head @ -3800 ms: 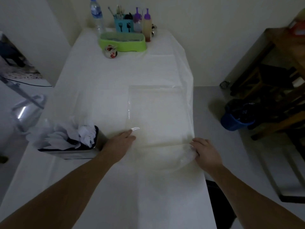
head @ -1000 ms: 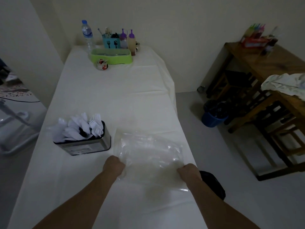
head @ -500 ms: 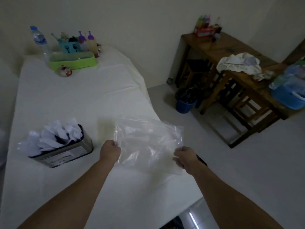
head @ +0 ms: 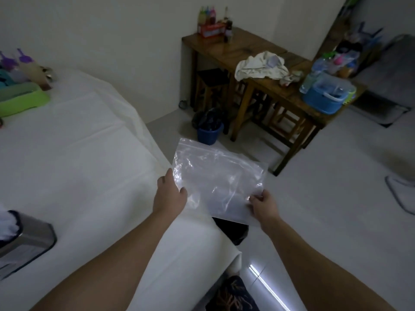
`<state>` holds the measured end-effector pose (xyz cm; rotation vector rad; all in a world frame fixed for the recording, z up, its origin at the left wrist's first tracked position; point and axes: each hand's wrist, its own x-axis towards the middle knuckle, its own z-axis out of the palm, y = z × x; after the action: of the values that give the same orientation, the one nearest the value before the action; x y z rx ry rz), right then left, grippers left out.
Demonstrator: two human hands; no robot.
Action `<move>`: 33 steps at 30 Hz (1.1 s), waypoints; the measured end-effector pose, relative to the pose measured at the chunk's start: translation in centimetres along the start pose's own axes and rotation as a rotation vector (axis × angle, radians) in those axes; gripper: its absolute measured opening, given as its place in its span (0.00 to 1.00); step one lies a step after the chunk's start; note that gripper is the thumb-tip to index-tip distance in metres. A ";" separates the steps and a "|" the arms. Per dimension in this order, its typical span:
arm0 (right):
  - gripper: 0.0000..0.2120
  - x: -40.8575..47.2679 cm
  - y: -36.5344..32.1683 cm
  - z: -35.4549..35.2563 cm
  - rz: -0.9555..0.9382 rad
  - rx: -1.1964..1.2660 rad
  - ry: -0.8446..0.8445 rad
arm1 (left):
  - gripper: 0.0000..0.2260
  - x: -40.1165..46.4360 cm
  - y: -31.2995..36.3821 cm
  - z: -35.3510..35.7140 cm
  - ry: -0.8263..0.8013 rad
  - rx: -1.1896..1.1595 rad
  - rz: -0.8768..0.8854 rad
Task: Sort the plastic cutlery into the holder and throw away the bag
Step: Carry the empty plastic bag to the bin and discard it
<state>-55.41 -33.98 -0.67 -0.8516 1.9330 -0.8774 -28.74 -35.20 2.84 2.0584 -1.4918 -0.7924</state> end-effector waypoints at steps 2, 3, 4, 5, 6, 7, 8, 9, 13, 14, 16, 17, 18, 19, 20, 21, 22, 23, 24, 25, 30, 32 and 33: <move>0.04 2.2 0.9 -1.2 0.043 0.071 0.015 | 0.31 0.9 1.7 2.7 -0.012 0.144 0.060; 0.06 3.6 1.5 -1.7 0.061 0.097 0.018 | 0.30 1.5 2.5 4.2 -0.019 0.235 0.091; 0.08 5.0 2.2 -2.2 0.077 0.112 0.018 | 0.29 2.0 3.3 5.7 -0.035 0.315 0.131; 0.09 6.4 2.7 -2.5 0.093 0.118 0.017 | 0.29 2.6 4.1 7.5 -0.059 0.371 0.178; 0.09 7.6 3.2 -2.8 0.111 0.126 0.015 | 0.28 3.2 4.9 9.3 -0.093 0.410 0.228; 0.10 9.1 4.1 -3.0 0.124 0.122 0.011 | 0.27 3.8 5.5 11.4 -0.139 0.439 0.277; 0.10 10.6 5.0 -3.1 0.137 0.125 0.008 | 0.27 4.4 6.1 13.7 -0.196 0.462 0.320; 0.10 11.7 5.5 -3.2 0.141 0.119 0.004 | 0.27 5.0 6.5 16.1 -0.260 0.475 0.353; 0.09 16.5 9.0 -3.2 0.178 0.135 0.006 | 0.26 7.0 7.0 25.8 -0.454 0.470 0.354; 0.10 17.8 10.3 -2.9 0.204 0.152 0.000 | 0.26 7.5 6.6 27.9 -0.483 0.470 0.340; 0.09 20.2 12.9 -2.2 0.270 0.169 -0.002 | 0.26 8.6 5.3 31.4 -0.530 0.489 0.320; 0.09 21.3 14.1 -1.8 0.295 0.171 -0.004 | 0.25 9.2 4.4 32.9 -0.550 0.495 0.309; 0.08 22.3 15.2 -1.4 0.318 0.168 -0.004 | 0.25 9.7 3.5 34.3 -0.569 0.493 0.293; 0.08 23.5 16.2 -0.9 0.343 0.168 0.001 | 0.25 10.3 2.5 35.7 -0.586 0.488 0.281; 0.07 24.5 17.1 -0.5 0.365 0.174 0.002 | 0.24 10.8 1.6 36.9 -0.604 0.485 0.272; 0.07 25.5 18.2 0.0 0.389 0.176 -0.007 | 0.24 11.2 0.6 38.1 -0.623 0.485 0.264; 0.06 26.5 19.2 0.4 0.408 0.175 -0.018 | 0.24 11.6 -0.4 39.1 -0.640 0.491 0.259; 0.06 27.5 20.2 1.0 0.426 0.168 -0.026 | 0.25 11.9 -1.5 40.2 -0.654 0.499 0.260; 0.06 28.4 21.1 1.5 0.449 0.156 -0.034 | 0.28 12.0 -2.6 41.2 -0.662 0.500 0.262; 0.07 29.3 22.1 2.0 0.474 0.149 -0.042 | 0.32 12.2 -3.7 42.3 -0.663 0.499 0.261; 0.07 33.2 26.6 4.1 0.554 0.077 -0.040 | 0.33 12.7 -9.1 47.1 -0.659 0.539 0.215; 0.08 34.1 28.7 4.9 0.590 -0.015 -0.023 | 0.29 12.7 -10.8 48.6 -0.699 0.572 0.189; 0.07 34.5 29.7 5.4 0.593 -0.072 -0.022 | 0.28 12.6 -11.7 49.5 -0.726 0.584 0.175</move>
<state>-72.32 -47.67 -41.01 -0.2852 2.0409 -0.4403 -51.99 -45.85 -42.92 2.0728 -2.5075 -1.2217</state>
